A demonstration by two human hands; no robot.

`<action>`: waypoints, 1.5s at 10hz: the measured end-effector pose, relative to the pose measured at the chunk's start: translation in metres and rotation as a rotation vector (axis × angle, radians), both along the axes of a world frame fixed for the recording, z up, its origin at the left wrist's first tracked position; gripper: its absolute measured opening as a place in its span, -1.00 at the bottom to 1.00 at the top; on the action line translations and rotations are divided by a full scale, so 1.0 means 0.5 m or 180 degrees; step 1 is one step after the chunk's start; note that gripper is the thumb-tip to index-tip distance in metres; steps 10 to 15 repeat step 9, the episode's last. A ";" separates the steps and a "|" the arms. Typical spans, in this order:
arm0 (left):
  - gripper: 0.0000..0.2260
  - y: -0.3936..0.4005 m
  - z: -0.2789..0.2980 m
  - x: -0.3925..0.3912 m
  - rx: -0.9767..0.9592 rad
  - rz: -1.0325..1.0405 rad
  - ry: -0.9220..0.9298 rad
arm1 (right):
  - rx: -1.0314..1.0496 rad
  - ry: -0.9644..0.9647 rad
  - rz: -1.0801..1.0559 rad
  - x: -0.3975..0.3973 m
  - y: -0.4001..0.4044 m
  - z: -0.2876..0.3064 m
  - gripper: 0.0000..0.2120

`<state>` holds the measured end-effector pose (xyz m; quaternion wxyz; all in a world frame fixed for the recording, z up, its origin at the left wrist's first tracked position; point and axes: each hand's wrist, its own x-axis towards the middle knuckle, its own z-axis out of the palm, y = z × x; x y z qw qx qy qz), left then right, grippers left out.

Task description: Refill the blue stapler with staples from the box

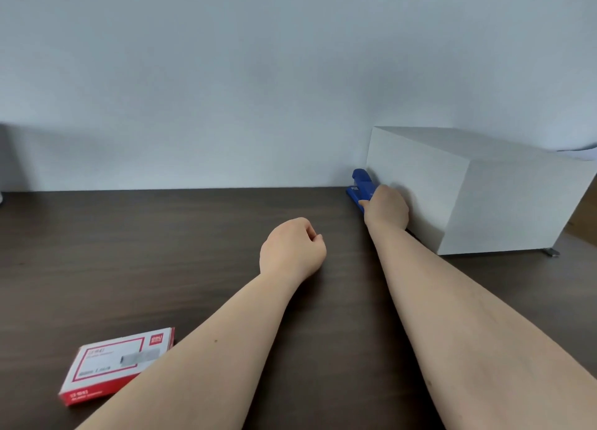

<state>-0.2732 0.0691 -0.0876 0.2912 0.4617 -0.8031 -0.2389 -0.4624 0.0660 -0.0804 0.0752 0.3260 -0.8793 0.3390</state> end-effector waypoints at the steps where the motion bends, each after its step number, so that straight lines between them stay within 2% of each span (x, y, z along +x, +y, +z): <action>1: -0.89 0.000 0.001 0.000 0.0004 -0.0013 0.0008 | -0.0036 0.0199 0.0014 -0.004 -0.004 0.001 -0.77; 2: -0.89 0.000 0.000 0.000 -0.0003 -0.0040 0.0027 | 0.0188 0.0572 0.0055 -0.009 -0.010 -0.004 -0.79; 4: -0.90 -0.001 -0.001 0.003 0.0003 -0.0064 0.0004 | 0.0629 0.0545 -0.0075 -0.012 -0.013 -0.008 -0.82; 6: -0.90 0.001 -0.001 0.005 -0.0017 -0.0080 0.0019 | 0.0978 0.0539 -0.0086 0.004 -0.003 -0.009 -0.73; 8: -0.88 0.005 0.001 0.008 0.0012 -0.0129 -0.0003 | 0.0610 0.0358 0.0069 0.023 0.042 -0.007 -0.73; 9: -0.87 0.010 0.007 0.013 0.0141 -0.0074 0.0029 | 0.0359 0.0006 0.0385 0.034 0.079 -0.002 -0.76; 15: -0.87 0.010 0.007 0.013 0.0141 -0.0074 0.0029 | 0.0359 0.0006 0.0385 0.034 0.079 -0.002 -0.76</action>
